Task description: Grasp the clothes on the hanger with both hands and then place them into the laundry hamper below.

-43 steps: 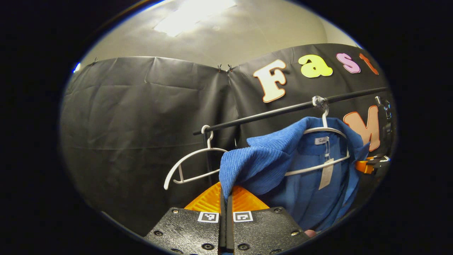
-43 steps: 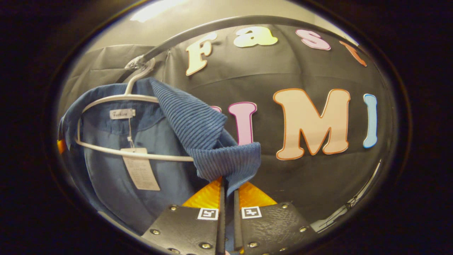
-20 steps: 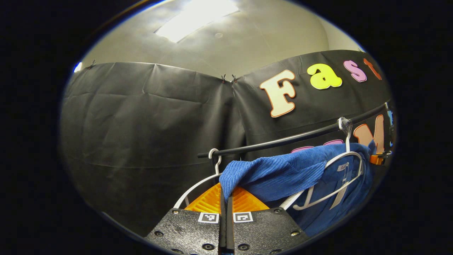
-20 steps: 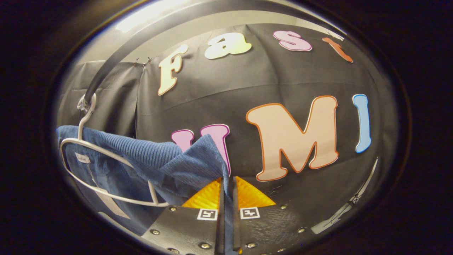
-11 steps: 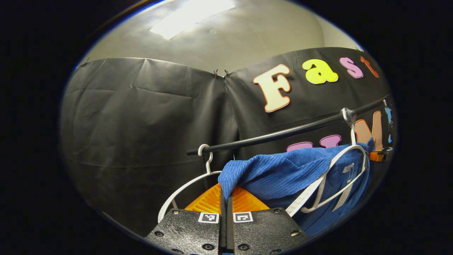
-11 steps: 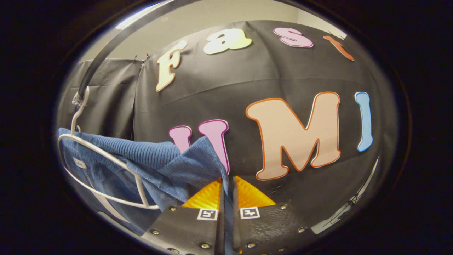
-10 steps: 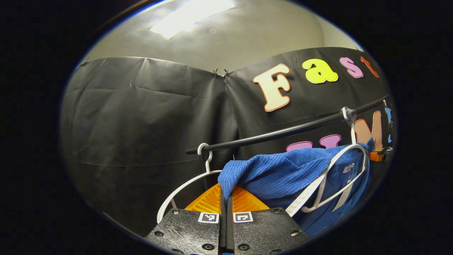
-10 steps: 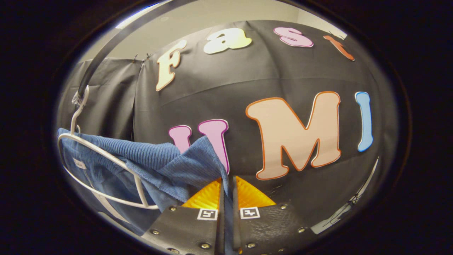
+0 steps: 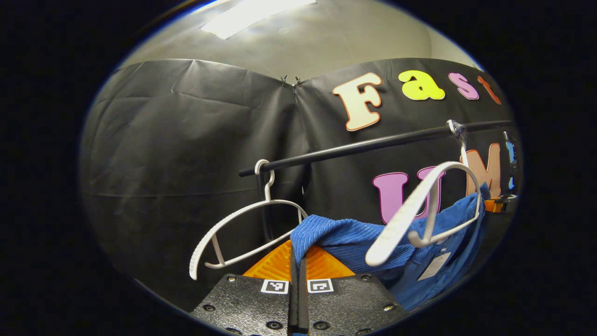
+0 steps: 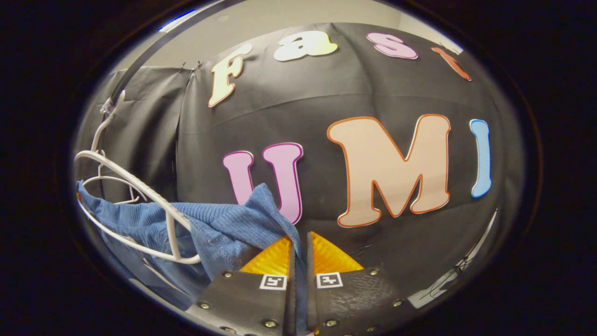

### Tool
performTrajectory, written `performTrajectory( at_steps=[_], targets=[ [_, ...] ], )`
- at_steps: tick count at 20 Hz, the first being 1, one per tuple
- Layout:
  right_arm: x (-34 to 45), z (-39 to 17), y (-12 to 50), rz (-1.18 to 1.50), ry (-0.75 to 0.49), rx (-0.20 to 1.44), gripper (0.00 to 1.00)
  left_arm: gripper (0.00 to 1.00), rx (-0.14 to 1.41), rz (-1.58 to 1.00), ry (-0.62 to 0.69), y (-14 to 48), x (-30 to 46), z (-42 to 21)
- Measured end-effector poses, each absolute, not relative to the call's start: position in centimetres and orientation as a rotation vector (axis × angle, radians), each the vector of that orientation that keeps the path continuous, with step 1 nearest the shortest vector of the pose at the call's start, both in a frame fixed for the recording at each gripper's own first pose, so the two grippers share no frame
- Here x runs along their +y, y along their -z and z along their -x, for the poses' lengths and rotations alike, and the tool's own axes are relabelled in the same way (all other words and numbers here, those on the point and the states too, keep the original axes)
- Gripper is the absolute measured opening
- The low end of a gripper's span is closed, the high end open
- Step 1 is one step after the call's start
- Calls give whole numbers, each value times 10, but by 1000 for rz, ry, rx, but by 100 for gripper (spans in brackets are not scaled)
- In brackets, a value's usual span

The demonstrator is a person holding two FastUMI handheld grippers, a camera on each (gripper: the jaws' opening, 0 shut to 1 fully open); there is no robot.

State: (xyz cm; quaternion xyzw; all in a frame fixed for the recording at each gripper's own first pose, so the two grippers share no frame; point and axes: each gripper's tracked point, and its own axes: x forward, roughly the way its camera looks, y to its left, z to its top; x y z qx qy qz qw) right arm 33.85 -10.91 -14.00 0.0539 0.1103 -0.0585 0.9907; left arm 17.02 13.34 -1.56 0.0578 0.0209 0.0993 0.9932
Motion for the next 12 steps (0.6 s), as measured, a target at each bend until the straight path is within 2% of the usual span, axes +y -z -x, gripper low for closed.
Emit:
performTrajectory(
  at_steps=[7,12],
  targets=[
    [-101,-331,152,-87,113,242,9,1,60,-100,-180,36,123,-156],
    [-89,-316,174,-65,96,277,9,0,85,-78,-114,59,87,-150]
  ],
)
